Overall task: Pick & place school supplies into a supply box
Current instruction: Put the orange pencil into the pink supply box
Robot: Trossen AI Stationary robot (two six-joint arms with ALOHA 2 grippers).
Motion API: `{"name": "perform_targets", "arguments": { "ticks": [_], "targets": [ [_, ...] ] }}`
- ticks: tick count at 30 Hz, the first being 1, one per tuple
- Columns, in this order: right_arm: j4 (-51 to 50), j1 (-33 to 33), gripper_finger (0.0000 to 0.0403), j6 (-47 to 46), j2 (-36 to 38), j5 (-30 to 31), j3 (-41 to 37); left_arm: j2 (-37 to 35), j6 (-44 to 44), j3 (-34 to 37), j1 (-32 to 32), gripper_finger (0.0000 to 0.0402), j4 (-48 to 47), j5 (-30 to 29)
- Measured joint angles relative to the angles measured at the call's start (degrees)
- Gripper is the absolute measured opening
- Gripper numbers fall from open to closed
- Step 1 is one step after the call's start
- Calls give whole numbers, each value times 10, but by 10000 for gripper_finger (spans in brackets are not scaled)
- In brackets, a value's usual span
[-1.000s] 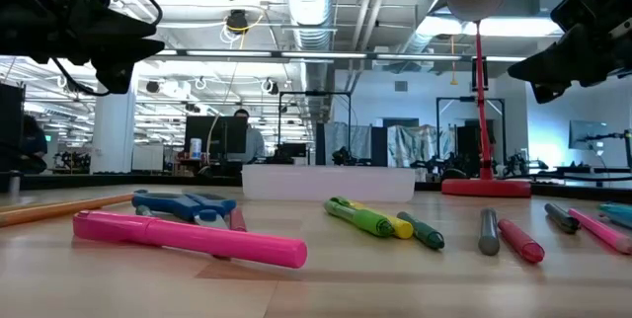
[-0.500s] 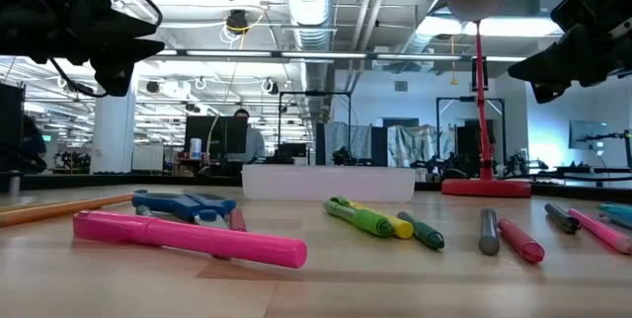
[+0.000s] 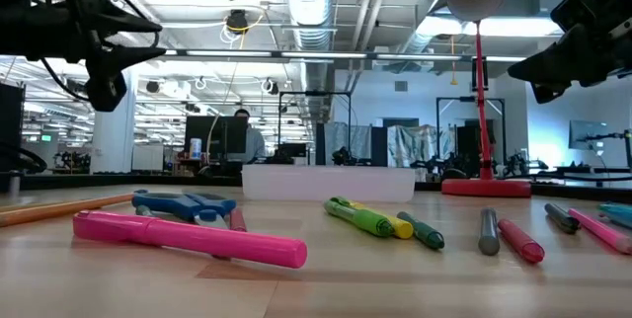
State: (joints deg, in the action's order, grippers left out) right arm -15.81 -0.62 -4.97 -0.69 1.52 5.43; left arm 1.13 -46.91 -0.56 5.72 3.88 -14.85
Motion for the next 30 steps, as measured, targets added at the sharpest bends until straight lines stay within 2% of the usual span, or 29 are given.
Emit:
{"name": "perform_targets", "arguments": {
  "ticks": [6,12,16,19,23,27,30],
  "targets": [
    [8,0,0,-12,0,0,-1,0,-9,0,0,125,2,-31],
    [94,0,0,-308,0,0,-2,0,-8,0,0,125,5,-59],
    [122,0,0,-415,0,0,-2,0,-10,0,0,125,5,-59],
    [128,0,0,-422,0,0,-2,0,-26,0,0,125,5,-59],
    [114,0,0,-376,0,16,-2,0,-9,0,0,125,5,-66],
    [120,0,0,-458,0,16,-2,0,1,0,-1,125,5,-68],
    [125,0,0,-465,0,40,-2,0,-12,0,-1,125,5,-65]
  ]
}}
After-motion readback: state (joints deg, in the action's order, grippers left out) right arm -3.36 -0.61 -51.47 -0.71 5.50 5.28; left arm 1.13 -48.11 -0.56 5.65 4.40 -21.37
